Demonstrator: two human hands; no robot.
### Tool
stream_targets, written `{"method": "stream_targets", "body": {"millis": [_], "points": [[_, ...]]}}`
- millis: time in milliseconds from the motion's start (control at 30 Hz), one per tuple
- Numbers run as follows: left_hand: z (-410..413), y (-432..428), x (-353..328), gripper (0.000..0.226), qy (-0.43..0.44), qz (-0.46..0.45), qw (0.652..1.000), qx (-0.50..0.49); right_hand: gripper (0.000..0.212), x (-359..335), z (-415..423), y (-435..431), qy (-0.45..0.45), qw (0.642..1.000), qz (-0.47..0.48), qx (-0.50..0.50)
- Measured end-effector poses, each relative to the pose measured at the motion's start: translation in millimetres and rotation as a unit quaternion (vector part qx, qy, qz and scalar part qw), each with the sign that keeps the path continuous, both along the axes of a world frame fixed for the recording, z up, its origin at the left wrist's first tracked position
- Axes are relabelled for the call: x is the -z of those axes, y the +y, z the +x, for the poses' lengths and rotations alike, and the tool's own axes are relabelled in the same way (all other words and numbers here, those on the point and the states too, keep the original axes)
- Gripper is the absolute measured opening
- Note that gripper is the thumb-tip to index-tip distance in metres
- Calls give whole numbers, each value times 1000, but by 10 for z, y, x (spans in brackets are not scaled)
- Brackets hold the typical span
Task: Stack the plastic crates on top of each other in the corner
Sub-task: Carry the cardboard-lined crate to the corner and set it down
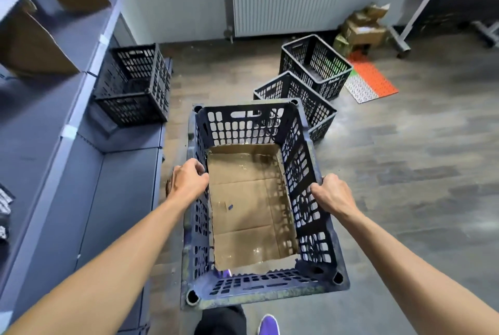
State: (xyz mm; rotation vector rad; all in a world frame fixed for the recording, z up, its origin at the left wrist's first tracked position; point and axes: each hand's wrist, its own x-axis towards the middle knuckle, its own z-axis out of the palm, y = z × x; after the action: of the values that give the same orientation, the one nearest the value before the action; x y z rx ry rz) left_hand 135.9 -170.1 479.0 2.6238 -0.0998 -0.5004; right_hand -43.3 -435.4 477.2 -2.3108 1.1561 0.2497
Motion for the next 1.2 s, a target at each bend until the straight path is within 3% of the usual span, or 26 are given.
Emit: {"method": "stream_targets", "body": {"millis": [367,633,1200], "points": [[1090,133,-303,4,-19,1,999,36,9,-440,1067,131,-5,999,-45,-8],[1734,55,-484,3,-53,27,997,53,14,-576,1747,-5,-21,997,-60,-38],[3136,-978,-634,1,-65,41,997,-25,22,-597,3533,-1351,-80,988,-23,-127]]}}
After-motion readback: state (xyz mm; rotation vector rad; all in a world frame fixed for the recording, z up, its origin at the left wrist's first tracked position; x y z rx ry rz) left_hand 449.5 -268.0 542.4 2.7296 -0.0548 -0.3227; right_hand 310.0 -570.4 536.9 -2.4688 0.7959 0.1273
